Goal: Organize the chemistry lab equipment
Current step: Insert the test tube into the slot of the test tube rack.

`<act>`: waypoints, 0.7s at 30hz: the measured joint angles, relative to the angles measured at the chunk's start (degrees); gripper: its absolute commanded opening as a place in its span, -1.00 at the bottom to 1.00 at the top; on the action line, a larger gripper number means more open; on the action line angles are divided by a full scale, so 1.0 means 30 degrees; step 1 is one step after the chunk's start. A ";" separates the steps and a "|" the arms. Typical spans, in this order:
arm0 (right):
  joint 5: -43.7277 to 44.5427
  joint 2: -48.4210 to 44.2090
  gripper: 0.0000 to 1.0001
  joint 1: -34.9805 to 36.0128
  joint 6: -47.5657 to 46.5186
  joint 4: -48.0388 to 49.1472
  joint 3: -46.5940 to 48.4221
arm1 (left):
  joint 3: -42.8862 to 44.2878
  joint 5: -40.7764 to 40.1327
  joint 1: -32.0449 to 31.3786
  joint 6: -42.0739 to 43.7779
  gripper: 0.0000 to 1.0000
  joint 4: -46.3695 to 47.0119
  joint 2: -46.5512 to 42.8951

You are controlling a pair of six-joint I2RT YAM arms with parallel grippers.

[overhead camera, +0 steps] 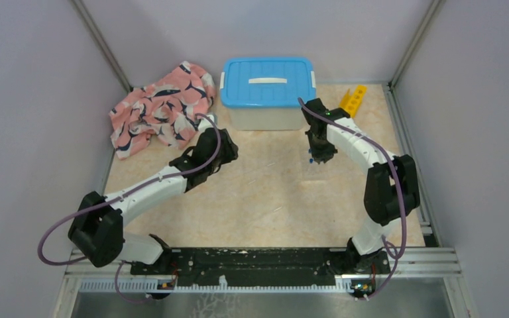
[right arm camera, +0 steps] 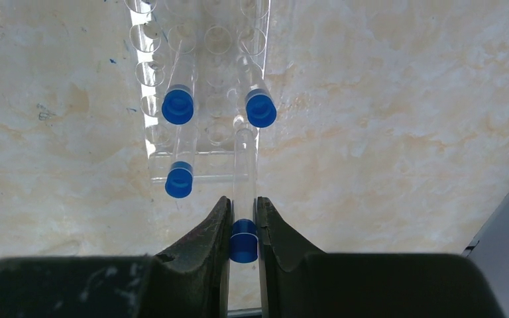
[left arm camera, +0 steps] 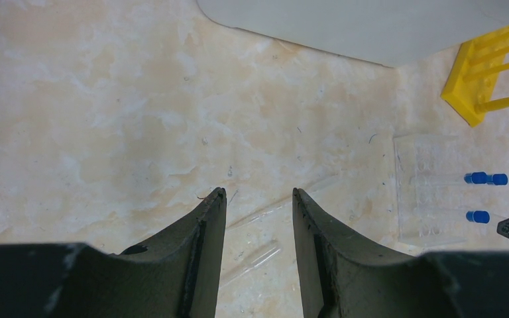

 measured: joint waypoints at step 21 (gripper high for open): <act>-0.0386 0.0182 -0.90 -0.0423 -0.0211 0.0459 -0.0364 | -0.0029 0.0321 -0.0095 -0.0015 -0.06 0.0270 0.0430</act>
